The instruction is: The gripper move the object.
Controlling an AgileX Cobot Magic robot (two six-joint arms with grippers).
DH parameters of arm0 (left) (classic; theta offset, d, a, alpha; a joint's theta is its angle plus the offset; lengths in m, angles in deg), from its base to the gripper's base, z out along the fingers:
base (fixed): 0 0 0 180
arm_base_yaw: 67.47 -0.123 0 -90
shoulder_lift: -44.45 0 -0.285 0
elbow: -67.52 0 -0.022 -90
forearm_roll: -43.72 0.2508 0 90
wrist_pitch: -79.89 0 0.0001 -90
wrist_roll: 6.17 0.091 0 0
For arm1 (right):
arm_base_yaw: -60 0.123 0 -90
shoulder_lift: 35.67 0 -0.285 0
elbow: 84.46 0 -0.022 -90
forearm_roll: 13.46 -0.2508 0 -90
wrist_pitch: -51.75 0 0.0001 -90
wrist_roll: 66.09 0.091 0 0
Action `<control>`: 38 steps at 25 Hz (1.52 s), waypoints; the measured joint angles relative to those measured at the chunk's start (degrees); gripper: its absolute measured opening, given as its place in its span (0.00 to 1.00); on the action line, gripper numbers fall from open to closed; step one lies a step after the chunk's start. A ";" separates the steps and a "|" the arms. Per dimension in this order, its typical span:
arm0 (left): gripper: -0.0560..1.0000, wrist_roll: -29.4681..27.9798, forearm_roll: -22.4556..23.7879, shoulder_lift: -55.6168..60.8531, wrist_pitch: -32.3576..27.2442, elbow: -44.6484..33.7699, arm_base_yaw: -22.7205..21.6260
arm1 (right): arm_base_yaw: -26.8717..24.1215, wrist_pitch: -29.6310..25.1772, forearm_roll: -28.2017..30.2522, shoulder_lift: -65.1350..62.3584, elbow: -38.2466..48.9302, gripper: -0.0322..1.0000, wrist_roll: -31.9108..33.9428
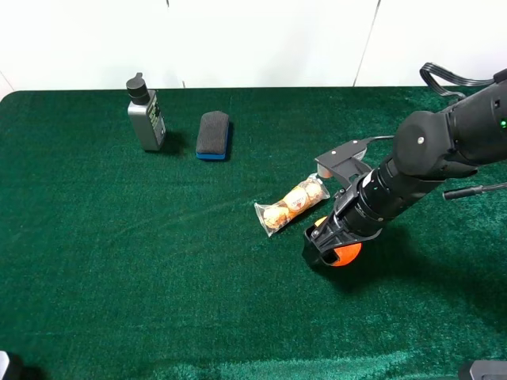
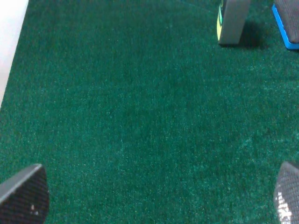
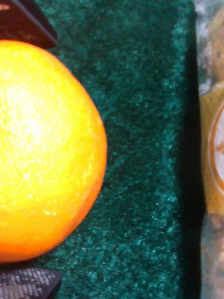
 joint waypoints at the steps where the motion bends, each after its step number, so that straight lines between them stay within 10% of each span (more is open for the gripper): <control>1: 0.98 0.00 0.00 0.00 0.00 0.00 0.00 | 0.00 -0.09 0.00 0.00 -0.07 0.70 0.00; 6: 0.98 0.00 0.00 0.00 0.00 0.00 0.00 | 0.00 -0.38 -0.14 0.10 -0.18 0.56 0.05; 38: 0.98 0.00 0.00 0.00 0.00 0.00 0.00 | 0.00 -9.66 1.08 -5.13 -2.62 0.56 5.50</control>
